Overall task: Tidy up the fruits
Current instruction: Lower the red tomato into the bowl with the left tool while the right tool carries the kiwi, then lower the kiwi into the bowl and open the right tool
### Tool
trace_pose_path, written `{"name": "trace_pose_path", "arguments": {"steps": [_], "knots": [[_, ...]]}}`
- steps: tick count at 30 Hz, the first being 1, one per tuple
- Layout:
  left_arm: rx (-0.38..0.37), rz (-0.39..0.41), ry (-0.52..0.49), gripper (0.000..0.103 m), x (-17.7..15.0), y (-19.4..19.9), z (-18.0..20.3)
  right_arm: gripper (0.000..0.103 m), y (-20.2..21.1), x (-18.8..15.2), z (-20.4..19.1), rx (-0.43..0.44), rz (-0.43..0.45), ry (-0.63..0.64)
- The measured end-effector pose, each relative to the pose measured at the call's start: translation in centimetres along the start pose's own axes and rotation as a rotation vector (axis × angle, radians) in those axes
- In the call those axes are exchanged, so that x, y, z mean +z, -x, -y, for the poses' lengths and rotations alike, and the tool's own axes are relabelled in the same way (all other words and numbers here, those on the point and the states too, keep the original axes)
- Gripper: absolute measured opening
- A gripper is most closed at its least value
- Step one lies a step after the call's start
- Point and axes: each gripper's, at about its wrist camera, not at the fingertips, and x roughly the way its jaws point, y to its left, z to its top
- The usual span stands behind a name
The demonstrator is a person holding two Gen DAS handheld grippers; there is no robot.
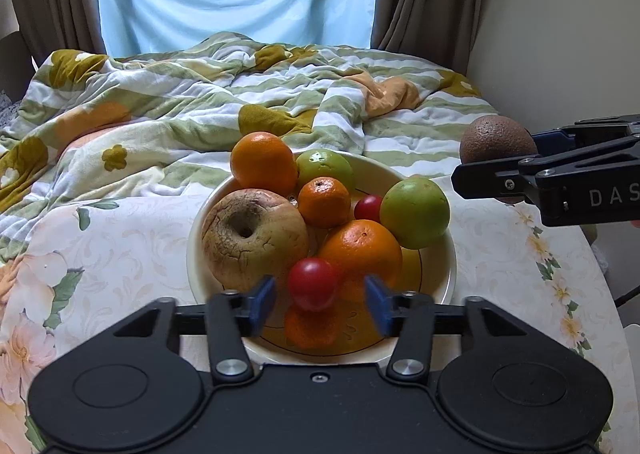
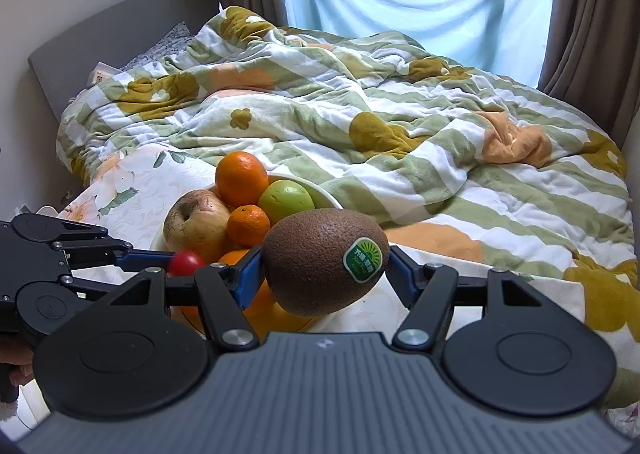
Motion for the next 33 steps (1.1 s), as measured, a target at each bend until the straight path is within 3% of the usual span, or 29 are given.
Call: {"name": "trace_pose_path", "arguments": {"steps": [1,2,12,14,27,33], "knots": [[0.01,0.006,-0.004,0.08,-0.1,0.3,0.0,0.08,0.1,0.0,0.0,-0.002,0.001,-0.002],[0.019,0.013,-0.006,0.088,-0.1,0.6,0.0,0.08,0.2,0.0,0.0,-0.004,0.003,-0.006],[0.045,0.049,0.026,0.095,-1.1,4.0,-3.3,0.08,1.7,-0.7,-1.5,-0.054,0.01,-0.051],[0.056,0.055,0.035,0.101,-1.4,4.7,-3.9,0.08,1.7,-0.9,-2.1,-0.061,0.006,-0.059],[0.069,0.06,0.065,0.101,-3.2,7.2,-8.0,0.08,-1.7,-3.8,-7.7,-0.153,0.004,-0.139],[0.058,0.043,0.068,0.101,-3.9,7.3,-9.0,0.08,-2.8,-4.7,-9.1,-0.188,0.067,-0.163]]}}
